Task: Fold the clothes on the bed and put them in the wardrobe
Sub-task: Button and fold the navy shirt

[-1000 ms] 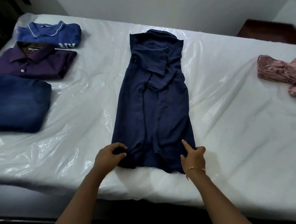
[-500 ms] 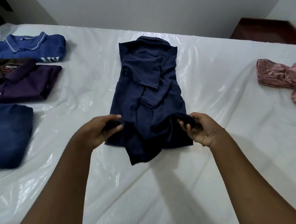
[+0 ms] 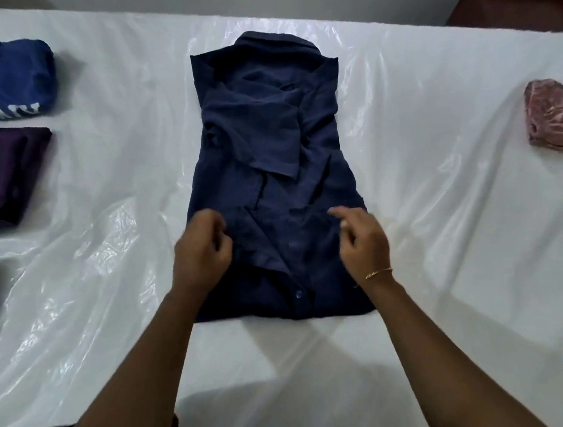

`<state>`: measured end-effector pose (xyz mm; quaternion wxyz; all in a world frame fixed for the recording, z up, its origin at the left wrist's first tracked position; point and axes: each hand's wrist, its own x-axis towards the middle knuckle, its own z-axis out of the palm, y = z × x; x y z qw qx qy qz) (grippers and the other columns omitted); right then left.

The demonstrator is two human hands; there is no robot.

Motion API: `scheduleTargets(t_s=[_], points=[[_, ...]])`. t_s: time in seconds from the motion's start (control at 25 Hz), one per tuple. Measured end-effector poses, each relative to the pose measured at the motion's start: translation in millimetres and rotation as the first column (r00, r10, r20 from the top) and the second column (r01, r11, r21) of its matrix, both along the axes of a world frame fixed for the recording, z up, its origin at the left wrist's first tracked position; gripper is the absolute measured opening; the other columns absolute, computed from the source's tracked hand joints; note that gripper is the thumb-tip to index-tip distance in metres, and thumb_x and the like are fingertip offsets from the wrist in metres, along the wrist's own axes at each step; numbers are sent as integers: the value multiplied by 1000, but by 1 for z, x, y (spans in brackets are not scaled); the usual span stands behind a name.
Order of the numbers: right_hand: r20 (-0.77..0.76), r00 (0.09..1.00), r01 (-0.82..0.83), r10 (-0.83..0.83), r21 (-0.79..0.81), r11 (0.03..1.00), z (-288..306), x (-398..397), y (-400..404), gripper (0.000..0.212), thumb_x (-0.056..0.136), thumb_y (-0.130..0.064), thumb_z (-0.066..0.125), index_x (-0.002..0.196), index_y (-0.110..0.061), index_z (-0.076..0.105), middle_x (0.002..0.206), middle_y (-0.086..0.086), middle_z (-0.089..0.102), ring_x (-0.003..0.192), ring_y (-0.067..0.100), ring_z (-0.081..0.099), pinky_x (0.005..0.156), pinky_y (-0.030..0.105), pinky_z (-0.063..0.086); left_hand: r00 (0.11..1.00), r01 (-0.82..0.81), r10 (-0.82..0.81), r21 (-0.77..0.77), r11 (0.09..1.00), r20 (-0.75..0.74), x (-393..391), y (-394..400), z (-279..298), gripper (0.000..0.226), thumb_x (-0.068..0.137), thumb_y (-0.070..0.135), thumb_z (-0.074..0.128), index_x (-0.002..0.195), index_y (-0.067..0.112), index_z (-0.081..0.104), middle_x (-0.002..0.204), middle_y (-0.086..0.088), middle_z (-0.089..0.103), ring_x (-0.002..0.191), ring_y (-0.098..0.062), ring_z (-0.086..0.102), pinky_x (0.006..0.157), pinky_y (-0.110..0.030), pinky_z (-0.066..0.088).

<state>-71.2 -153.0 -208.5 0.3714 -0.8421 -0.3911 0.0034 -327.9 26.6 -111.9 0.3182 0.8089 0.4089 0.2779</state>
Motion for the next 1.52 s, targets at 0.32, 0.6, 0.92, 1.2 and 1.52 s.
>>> scheduleTargets(t_s=[0.32,0.6,0.92,1.2,1.52], points=[[242,942,-163,232,-274,948,-24,-22,-6,36,111,-35,95,147,-32,94,155,8,77,140,31,68,103,61,77,903,158,-129,36,987,-411,-3,-16,-2,42,94,62,58,74,24,57,66,7,59,55,-16,57,51,-29,42],[334,912,-149,239,-275,950,-14,-12,16,70,101,-2,88,159,-41,89,134,6,79,111,35,67,78,51,72,950,274,-85,-667,693,302,55,-8,27,43,99,-8,35,129,13,59,122,-7,75,115,-19,71,97,-49,59],[445,835,-238,325,-240,941,-26,78,-69,69,100,24,94,158,-13,92,149,24,88,131,40,77,96,61,89,661,707,-403,346,617,-632,-70,55,-26,78,87,-19,62,155,14,44,168,-9,32,154,-35,33,111,-60,44],[462,720,-358,519,-393,847,-17,104,-35,73,100,3,87,165,-31,88,178,14,74,114,38,70,76,48,77,567,740,-516,121,661,-642,-69,83,-19,127,66,-24,75,165,35,22,175,4,10,160,-23,17,77,-37,62],[-57,900,-389,432,-555,735,-22,89,-32,58,113,-8,89,162,-39,87,171,8,71,137,32,61,118,65,68,548,647,-628,-197,737,-551,-74,82,-8,74,96,16,63,151,60,40,165,31,26,151,6,27,109,-21,37]])
